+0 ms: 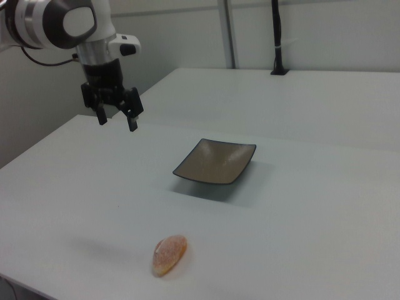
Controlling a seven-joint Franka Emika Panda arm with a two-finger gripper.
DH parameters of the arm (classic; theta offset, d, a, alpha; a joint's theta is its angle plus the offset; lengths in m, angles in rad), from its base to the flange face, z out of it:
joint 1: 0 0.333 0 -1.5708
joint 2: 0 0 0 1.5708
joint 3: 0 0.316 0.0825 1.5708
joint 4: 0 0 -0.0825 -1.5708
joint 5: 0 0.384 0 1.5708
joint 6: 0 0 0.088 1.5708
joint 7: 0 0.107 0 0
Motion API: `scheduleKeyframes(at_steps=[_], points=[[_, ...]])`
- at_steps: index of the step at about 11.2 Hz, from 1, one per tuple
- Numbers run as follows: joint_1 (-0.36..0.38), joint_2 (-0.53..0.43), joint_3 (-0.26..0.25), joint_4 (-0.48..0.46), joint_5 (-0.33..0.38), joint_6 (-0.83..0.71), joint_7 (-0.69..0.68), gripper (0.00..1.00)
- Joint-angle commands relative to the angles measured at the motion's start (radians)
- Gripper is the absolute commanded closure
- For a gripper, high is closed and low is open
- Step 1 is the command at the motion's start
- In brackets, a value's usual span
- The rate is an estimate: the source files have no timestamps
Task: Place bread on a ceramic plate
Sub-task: 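Move the gripper down to the orange bread roll and grasp it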
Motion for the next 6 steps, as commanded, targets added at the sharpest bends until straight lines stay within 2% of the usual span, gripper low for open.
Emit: scheduleKeyframes(at_steps=[1,4,6], points=[[0.002,-0.079,-0.028,-0.158,0.011,-0.005,-0.111,0.00],[-0.030,-0.088,-0.030,-0.287,-0.012,0.017,-0.232,0.00],[-0.047,-0.095,-0.030,-0.398,-0.024,0.116,-0.240,0.00]])
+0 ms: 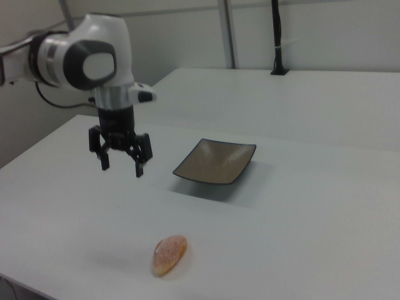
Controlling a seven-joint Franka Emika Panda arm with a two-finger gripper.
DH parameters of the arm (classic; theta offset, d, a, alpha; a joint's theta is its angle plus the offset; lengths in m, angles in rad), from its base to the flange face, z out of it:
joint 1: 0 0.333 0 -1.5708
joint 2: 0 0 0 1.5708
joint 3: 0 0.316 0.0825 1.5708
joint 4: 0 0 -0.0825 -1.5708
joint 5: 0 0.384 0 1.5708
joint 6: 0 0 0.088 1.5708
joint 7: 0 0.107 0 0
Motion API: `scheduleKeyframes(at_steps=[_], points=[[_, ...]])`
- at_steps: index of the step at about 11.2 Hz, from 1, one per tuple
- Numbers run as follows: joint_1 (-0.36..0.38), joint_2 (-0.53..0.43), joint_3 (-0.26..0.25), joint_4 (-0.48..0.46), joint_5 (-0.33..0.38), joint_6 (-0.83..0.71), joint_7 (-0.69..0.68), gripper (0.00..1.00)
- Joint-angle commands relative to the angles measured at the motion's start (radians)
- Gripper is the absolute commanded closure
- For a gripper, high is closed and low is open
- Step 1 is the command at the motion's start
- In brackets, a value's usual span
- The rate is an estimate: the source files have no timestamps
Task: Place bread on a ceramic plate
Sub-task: 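Move the gripper down to the orange bread roll and grasp it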
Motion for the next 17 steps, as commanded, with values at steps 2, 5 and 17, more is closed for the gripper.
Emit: scheduleKeyframes(at_steps=[2,5,17], points=[[-0.013,-0.040,-0.004,-0.245,-0.065,0.207,-0.039,0.00],[-0.041,-0.031,-0.006,-0.353,-0.103,0.353,-0.032,0.00],[-0.088,0.130,-0.030,-0.433,-0.237,0.613,-0.027,0.00]])
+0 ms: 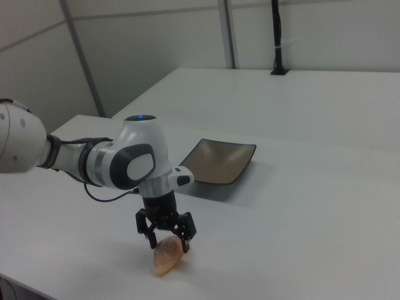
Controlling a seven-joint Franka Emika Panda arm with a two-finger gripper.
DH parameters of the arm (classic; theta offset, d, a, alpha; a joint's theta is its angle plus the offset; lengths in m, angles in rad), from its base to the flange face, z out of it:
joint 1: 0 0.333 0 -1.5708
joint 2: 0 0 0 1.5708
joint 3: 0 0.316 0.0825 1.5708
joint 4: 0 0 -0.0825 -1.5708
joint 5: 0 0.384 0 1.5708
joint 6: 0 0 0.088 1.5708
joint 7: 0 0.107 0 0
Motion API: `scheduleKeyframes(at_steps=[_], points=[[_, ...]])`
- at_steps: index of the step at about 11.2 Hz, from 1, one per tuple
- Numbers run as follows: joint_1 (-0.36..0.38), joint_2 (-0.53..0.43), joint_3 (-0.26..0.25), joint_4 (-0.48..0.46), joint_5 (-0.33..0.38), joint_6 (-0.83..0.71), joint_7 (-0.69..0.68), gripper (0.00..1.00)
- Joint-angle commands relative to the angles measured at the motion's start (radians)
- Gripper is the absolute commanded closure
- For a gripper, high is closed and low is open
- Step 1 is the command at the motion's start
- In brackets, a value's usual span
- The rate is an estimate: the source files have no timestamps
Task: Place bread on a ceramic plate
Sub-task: 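Lift the bread roll up off the table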
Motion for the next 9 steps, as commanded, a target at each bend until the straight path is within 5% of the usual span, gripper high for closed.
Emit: scheduleKeyframes(at_steps=[1,3,5,9], points=[[0.006,0.000,-0.006,-0.029,-0.032,0.033,-0.006,0.09],[0.006,0.000,-0.006,-0.028,-0.032,0.024,-0.006,0.46],[0.009,-0.003,-0.006,-0.023,-0.028,0.016,0.006,0.64],[0.017,0.000,-0.006,0.128,0.004,-0.140,0.011,0.72]])
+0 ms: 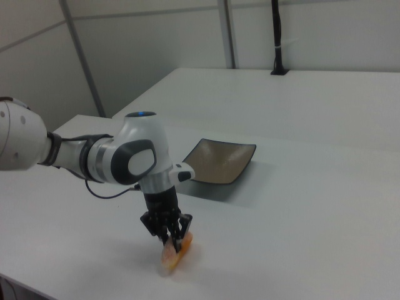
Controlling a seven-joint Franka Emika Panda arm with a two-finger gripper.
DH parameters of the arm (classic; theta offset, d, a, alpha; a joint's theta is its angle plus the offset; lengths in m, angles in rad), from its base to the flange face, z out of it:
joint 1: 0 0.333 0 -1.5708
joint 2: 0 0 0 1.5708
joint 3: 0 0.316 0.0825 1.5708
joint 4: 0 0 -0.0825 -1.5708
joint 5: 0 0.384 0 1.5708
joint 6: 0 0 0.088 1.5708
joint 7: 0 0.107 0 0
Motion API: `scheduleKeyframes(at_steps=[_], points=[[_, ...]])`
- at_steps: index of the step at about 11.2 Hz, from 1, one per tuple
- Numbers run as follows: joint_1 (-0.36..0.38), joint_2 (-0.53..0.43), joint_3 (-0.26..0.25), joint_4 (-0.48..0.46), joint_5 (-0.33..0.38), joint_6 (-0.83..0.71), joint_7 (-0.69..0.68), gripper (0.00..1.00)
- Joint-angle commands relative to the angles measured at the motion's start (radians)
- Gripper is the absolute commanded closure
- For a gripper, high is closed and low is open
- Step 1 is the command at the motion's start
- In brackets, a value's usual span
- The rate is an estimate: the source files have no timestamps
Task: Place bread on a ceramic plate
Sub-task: 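Lift the bread roll up off the table, then carry the bread roll over the brown square plate and lower it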
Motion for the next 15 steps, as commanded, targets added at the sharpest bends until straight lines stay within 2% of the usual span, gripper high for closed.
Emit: scheduleKeyframes(at_steps=[1,4,8,9,11,15], points=[[0.014,0.012,-0.006,0.183,0.061,-0.171,0.001,0.72],[0.011,0.143,-0.007,0.459,0.172,-0.270,-0.001,0.70],[0.010,0.335,-0.003,0.734,0.267,-0.233,-0.028,0.68],[0.007,0.380,-0.001,0.781,0.326,-0.183,-0.062,0.67],[0.007,0.432,-0.001,0.803,0.405,-0.038,-0.140,0.62],[0.010,0.532,0.026,0.832,0.417,0.176,-0.203,0.62]])
